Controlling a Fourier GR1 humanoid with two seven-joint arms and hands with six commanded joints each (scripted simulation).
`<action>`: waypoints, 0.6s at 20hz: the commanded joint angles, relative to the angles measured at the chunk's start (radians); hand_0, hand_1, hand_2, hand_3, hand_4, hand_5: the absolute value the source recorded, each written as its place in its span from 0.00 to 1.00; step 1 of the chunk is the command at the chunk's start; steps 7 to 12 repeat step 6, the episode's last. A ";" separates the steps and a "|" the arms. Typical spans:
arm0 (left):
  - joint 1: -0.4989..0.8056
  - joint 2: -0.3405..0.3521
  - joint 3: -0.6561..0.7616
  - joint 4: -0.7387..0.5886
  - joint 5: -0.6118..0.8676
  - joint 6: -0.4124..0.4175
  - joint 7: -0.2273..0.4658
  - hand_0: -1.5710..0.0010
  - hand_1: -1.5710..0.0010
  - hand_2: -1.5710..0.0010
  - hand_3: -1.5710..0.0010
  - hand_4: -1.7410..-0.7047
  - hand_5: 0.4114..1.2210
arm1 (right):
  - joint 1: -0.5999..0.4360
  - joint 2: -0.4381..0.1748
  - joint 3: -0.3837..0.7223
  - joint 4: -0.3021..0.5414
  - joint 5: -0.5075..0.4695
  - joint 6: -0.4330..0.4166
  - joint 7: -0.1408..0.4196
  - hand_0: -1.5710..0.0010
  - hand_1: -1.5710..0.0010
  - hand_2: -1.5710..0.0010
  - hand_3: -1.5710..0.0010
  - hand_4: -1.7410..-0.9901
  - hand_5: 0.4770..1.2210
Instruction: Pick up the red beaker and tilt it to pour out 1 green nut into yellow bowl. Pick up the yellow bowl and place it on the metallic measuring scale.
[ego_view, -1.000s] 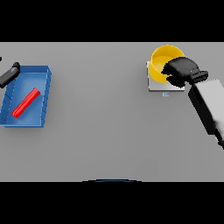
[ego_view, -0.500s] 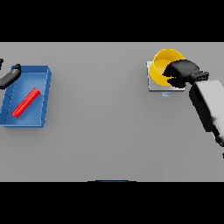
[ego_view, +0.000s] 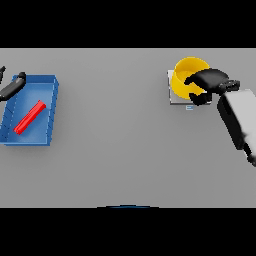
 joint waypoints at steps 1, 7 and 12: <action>-0.009 -0.007 0.001 0.013 -0.002 -0.001 -0.001 1.00 1.00 1.00 1.00 0.98 0.36 | 0.001 -0.005 0.000 0.000 -0.001 0.009 0.000 0.92 0.88 0.80 0.74 0.38 0.47; 0.005 0.000 0.006 0.008 0.003 -0.004 -0.017 1.00 1.00 1.00 1.00 0.99 0.35 | 0.017 -0.002 -0.004 0.010 -0.005 0.020 0.027 0.97 0.96 0.93 0.83 0.44 0.38; 0.005 0.000 0.006 0.008 0.003 -0.004 -0.017 1.00 1.00 1.00 1.00 0.99 0.35 | 0.017 -0.002 -0.004 0.010 -0.005 0.020 0.027 0.97 0.96 0.93 0.83 0.44 0.38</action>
